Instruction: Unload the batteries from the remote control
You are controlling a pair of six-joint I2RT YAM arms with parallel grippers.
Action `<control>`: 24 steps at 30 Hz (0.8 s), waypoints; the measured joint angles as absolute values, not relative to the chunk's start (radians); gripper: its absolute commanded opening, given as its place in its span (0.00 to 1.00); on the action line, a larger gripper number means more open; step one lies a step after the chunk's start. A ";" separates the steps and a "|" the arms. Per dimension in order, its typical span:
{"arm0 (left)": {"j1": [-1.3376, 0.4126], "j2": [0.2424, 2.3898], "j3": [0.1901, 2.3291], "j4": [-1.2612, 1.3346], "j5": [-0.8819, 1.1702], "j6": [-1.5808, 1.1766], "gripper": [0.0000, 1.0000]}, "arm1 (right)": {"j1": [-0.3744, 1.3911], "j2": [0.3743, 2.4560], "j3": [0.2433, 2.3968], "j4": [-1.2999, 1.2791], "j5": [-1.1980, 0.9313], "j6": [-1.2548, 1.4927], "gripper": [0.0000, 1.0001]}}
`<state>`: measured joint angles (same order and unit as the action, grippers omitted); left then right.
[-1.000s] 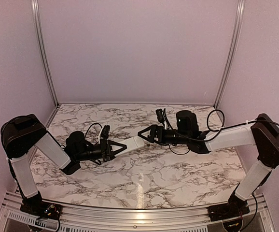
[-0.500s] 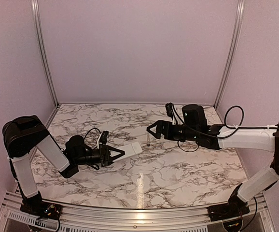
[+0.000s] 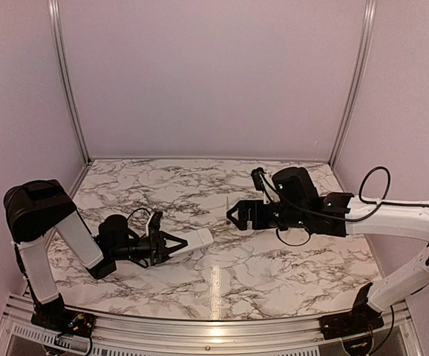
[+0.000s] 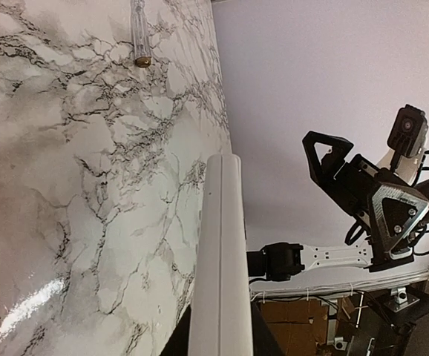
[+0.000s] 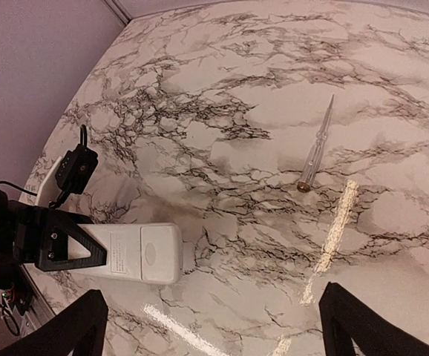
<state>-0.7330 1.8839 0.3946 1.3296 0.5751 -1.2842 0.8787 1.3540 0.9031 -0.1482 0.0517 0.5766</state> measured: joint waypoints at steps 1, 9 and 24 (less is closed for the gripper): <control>-0.738 1.874 0.389 1.328 0.574 -1.288 0.00 | 0.889 1.350 0.903 -0.152 0.054 0.579 0.96; -0.799 1.789 0.384 1.328 0.564 -1.259 0.00 | 0.999 1.371 0.903 -0.159 0.049 0.619 0.94; -0.818 1.785 0.368 1.327 0.602 -1.248 0.00 | 1.058 1.423 0.903 -0.161 0.028 0.681 0.78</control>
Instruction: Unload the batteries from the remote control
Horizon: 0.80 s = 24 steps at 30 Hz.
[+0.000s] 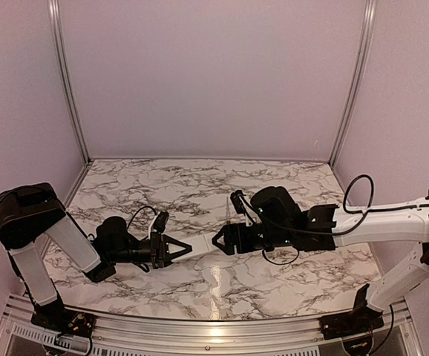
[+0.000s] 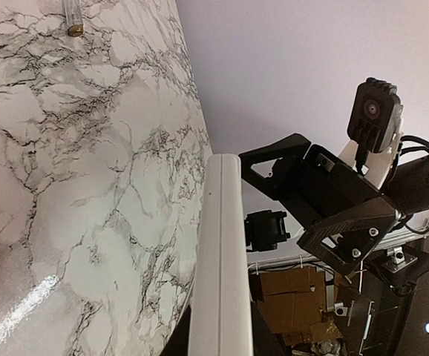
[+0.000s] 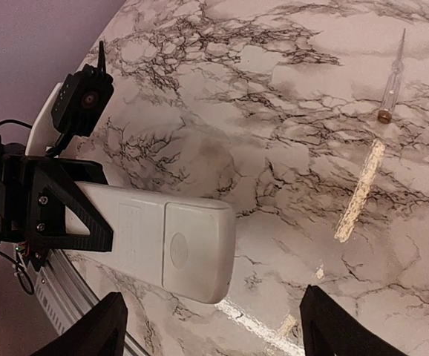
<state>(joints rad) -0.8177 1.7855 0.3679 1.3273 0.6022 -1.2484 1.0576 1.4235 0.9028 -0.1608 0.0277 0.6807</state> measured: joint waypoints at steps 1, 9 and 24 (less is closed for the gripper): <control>-0.818 1.786 0.368 1.327 0.604 -1.248 0.00 | 1.058 1.426 0.903 -0.159 0.028 0.681 0.78; -0.820 1.808 0.368 1.327 0.622 -1.250 0.00 | 1.058 1.458 0.903 -0.154 0.049 0.685 0.73; -0.823 1.859 0.378 1.327 0.652 -1.272 0.00 | 1.074 1.590 0.986 -0.155 0.058 0.681 0.68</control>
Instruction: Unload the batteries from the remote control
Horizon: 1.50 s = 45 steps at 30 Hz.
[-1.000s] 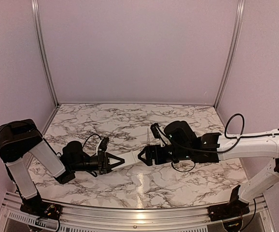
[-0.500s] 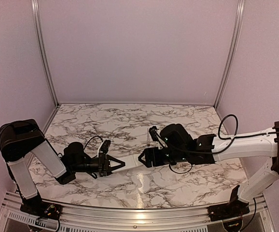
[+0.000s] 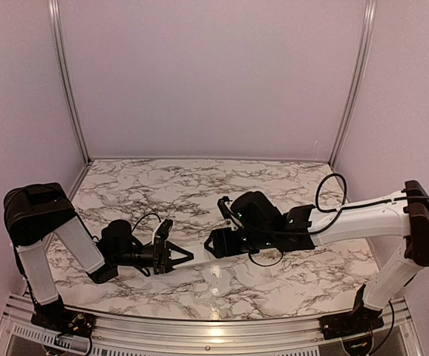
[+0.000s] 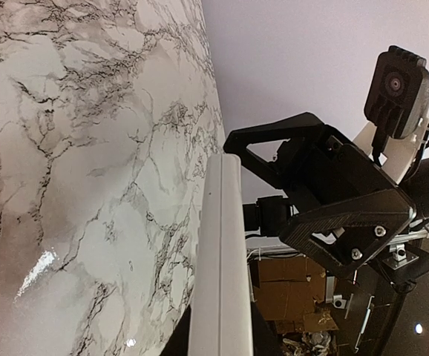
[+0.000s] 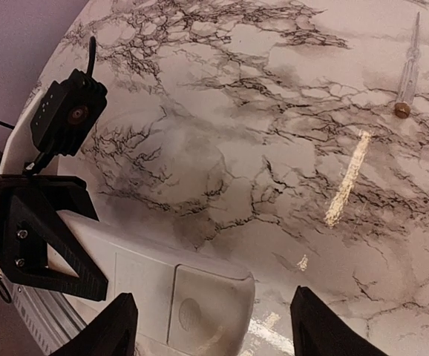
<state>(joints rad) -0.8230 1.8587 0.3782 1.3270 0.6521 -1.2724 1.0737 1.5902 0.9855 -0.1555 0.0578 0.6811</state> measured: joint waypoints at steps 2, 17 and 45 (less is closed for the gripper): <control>-0.823 1.858 0.379 1.327 0.655 -1.272 0.00 | 1.074 1.596 0.986 -0.153 0.054 0.681 0.66; -0.823 1.858 0.380 1.327 0.656 -1.272 0.00 | 1.074 1.601 0.985 -0.128 0.031 0.684 0.59; -0.823 1.858 0.379 1.327 0.668 -1.285 0.00 | 1.074 1.616 0.966 -0.105 0.011 0.690 0.60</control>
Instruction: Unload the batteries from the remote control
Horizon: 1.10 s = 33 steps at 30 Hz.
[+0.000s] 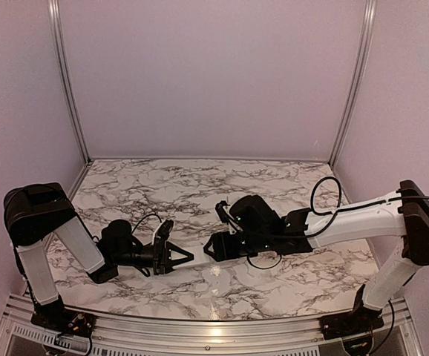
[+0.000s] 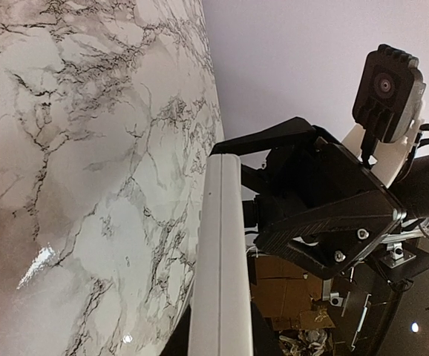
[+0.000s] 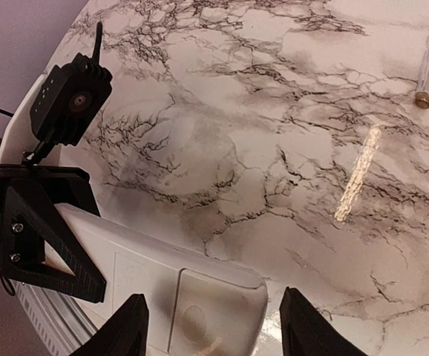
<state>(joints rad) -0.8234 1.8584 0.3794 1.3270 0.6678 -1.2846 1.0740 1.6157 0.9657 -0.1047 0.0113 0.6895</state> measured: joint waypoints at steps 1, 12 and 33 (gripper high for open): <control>-0.823 1.858 0.379 1.327 0.669 -1.287 0.00 | 1.074 1.616 0.963 -0.105 0.012 0.689 0.60; -0.823 1.856 0.379 1.327 0.673 -1.295 0.00 | 1.074 1.616 0.949 -0.100 0.015 0.689 0.50; -0.823 1.855 0.370 1.322 0.683 -1.300 0.00 | 1.074 1.612 0.909 -0.038 -0.022 0.710 0.33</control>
<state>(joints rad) -0.8230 1.8553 0.3702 1.3216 0.6834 -1.2999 1.0740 1.6115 0.9092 -0.0383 -0.0216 0.7105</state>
